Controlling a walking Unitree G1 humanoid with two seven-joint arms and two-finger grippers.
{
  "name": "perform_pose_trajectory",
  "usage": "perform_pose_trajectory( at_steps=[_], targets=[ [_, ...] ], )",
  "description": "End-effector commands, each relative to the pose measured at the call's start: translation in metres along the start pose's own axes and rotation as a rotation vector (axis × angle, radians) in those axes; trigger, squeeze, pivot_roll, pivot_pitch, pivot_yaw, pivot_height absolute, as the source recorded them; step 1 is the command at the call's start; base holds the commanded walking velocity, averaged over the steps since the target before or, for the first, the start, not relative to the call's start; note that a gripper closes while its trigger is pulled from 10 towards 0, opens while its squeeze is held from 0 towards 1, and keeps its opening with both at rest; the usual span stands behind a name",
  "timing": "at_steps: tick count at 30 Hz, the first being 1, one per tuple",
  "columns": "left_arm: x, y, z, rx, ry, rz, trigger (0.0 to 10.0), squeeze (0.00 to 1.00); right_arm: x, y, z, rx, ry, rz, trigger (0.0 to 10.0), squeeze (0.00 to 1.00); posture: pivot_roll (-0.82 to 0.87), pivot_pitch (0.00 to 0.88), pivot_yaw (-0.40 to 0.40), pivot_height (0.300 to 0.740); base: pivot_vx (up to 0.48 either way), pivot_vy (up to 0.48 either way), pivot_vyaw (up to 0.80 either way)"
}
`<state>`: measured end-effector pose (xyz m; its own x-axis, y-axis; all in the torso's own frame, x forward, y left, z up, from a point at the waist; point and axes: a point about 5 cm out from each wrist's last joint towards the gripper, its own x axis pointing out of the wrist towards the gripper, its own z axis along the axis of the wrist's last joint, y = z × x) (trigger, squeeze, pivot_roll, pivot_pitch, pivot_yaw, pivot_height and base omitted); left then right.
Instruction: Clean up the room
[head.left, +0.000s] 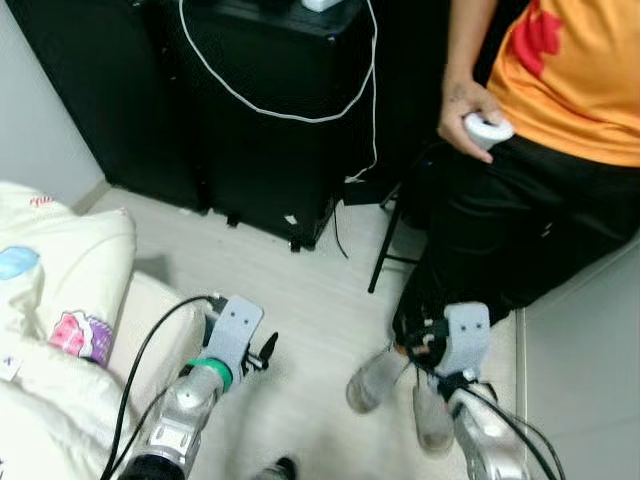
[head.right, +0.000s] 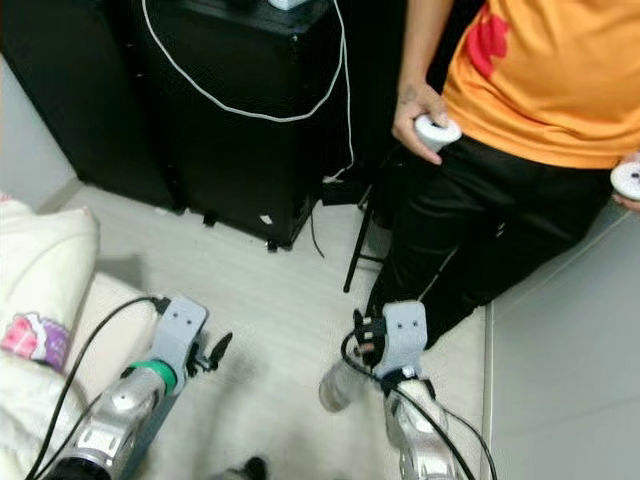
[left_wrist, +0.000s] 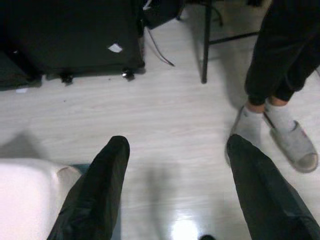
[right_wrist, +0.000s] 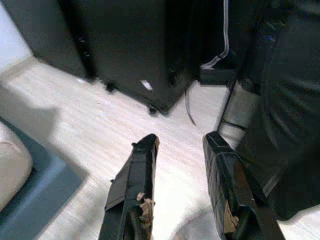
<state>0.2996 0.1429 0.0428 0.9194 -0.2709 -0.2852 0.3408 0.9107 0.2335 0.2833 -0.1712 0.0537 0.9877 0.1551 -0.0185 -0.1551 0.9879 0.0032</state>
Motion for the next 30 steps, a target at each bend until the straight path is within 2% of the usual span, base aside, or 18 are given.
perform_pose_trajectory(
  at_steps=[1, 30],
  targets=[
    [-0.0032, -0.0027, -0.0086, -0.010, 0.031, -0.004, 10.0, 0.00, -0.0069, 0.0012, -0.0088, 0.003, 0.030, 0.001, 10.0, 0.00, 0.00, 0.123, 0.000, 0.740, 0.000, 0.000, 0.70],
    [-0.0011, -0.0028, -0.0064, -0.014, 0.024, -0.007, 10.0, 0.00, -0.0047, 0.0070, -0.0066, -0.001, 0.018, 0.051, 10.0, 0.00, 0.00, 0.110, -0.003, 0.740, 0.000, 0.000, 0.69]
  ],
)
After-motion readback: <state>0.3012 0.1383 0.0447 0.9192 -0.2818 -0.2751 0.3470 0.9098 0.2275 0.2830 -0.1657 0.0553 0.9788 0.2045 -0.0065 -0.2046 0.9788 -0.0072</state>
